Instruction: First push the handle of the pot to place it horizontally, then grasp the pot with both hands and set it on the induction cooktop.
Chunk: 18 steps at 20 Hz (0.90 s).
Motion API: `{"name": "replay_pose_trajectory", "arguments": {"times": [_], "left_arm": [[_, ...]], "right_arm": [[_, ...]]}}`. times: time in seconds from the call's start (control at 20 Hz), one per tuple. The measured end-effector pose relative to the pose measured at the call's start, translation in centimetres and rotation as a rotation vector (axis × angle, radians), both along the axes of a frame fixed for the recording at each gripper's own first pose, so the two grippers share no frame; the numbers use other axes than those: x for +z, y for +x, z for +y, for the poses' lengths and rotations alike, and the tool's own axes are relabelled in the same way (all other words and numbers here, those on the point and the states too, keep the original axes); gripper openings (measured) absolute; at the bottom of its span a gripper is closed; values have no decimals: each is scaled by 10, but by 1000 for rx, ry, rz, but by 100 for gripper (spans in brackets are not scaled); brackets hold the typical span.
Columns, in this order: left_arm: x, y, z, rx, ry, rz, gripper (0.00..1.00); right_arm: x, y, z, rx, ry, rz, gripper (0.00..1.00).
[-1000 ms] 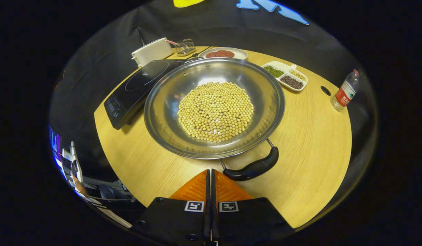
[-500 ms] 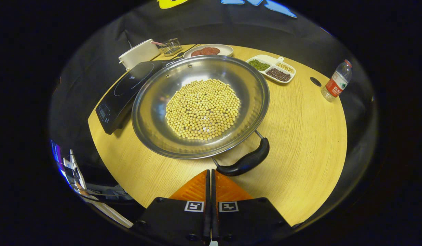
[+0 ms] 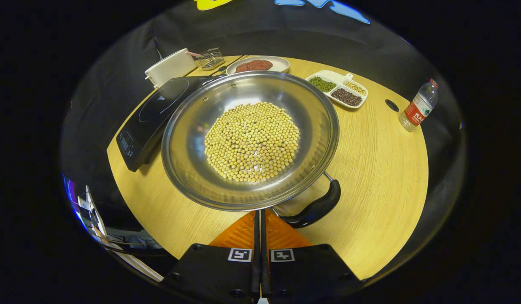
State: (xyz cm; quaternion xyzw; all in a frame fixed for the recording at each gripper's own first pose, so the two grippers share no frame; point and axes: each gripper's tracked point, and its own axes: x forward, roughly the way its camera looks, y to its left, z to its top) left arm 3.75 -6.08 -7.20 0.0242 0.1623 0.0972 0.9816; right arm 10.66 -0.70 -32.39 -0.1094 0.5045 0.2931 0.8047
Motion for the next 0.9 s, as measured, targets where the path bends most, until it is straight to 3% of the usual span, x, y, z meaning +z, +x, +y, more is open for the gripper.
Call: {"name": "replay_pose_trajectory", "arguments": {"times": [0.6,0.9], "left_arm": [[-21,0,-15,19,-26,32,89],[-27,-1,-31,31,-22,48,92]], "right_arm": [[0,34,-31,5,-47,-42,0],[-3,49,-40,-20,-29,-38,2]]}}
